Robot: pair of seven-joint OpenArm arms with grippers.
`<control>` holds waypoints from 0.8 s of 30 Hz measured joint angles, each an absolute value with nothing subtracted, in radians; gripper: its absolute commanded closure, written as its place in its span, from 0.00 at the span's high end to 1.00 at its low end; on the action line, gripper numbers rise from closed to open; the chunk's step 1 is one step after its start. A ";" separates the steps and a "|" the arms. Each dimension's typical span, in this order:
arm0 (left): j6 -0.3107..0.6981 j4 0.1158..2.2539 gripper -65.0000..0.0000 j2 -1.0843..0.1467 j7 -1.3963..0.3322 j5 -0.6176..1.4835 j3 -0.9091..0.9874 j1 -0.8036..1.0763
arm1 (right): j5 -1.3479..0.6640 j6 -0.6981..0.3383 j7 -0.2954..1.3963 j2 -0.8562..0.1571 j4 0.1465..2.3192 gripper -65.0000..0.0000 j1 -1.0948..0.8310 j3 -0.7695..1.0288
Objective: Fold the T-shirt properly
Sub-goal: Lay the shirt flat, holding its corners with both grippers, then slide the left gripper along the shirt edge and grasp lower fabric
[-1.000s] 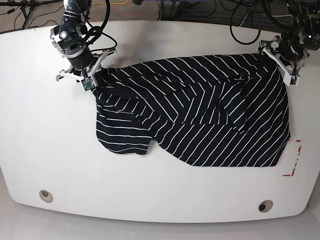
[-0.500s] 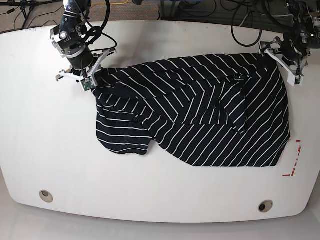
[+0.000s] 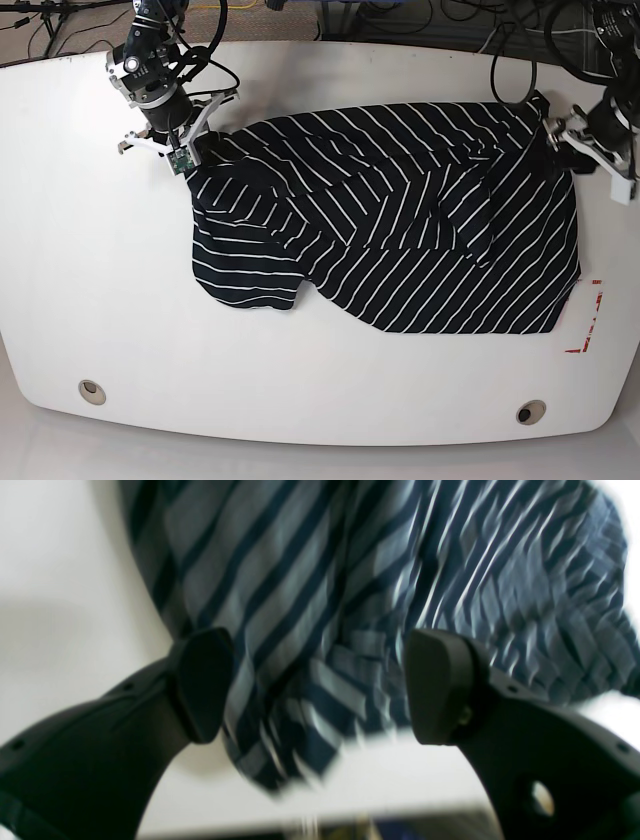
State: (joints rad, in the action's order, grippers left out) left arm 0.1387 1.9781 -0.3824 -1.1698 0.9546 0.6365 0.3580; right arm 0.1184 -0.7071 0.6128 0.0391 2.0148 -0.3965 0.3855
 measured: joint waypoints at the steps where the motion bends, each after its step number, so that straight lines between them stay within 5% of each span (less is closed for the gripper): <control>1: 0.138 1.977 0.78 -0.384 -1.169 0.950 0.646 0.334 | 0.118 -0.707 0.613 0.039 2.015 0.00 -0.397 0.385; 15: 0.131 1.594 0.78 -0.396 -1.166 0.585 0.587 -0.141 | 0.118 -0.707 0.613 0.042 2.013 0.00 -0.370 0.385; 24: 0.137 1.252 0.78 -0.407 -0.983 0.419 0.468 -0.337 | 0.123 -0.707 0.617 0.060 2.013 0.00 -0.361 0.386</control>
